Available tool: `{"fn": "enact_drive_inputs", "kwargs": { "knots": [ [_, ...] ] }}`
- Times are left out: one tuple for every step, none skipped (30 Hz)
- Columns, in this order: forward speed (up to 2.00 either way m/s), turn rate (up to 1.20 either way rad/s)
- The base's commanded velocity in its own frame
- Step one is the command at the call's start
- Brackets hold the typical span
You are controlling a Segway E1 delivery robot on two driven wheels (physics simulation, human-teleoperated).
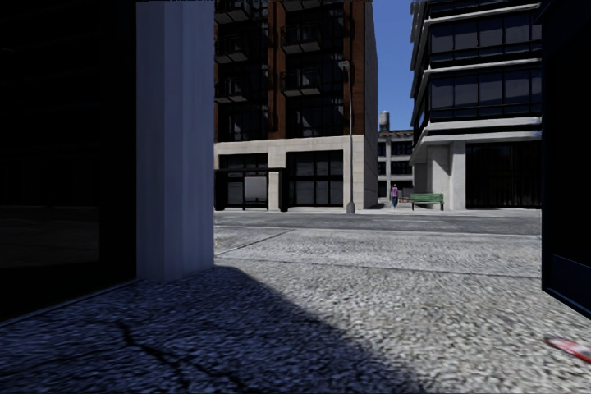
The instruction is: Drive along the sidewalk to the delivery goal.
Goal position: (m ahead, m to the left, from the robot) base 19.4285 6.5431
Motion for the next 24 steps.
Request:
{"fn": "enact_drive_inputs", "kwargs": {
  "knots": [
    [2.00, -0.37],
    [2.00, -0.37],
    [2.00, -0.37],
    [2.00, -0.37],
    [2.00, -0.37],
    [2.00, -0.37],
    [2.00, -0.37],
    [2.00, -0.37],
    [2.00, -0.37],
    [2.00, -0.37],
    [2.00, -0.37],
    [2.00, -0.37],
    [2.00, 0.00],
    [2.00, 0.00],
    [2.00, 0.00],
    [2.00, 0.00],
    [2.00, 0.00],
    [2.00, 0.00],
    [2.00, 0.00],
    [2.00, 0.00],
    [2.00, 0.00],
    [2.00, 0.00],
    [2.00, 0.00],
    [2.00, 0.00]
  ]
}}
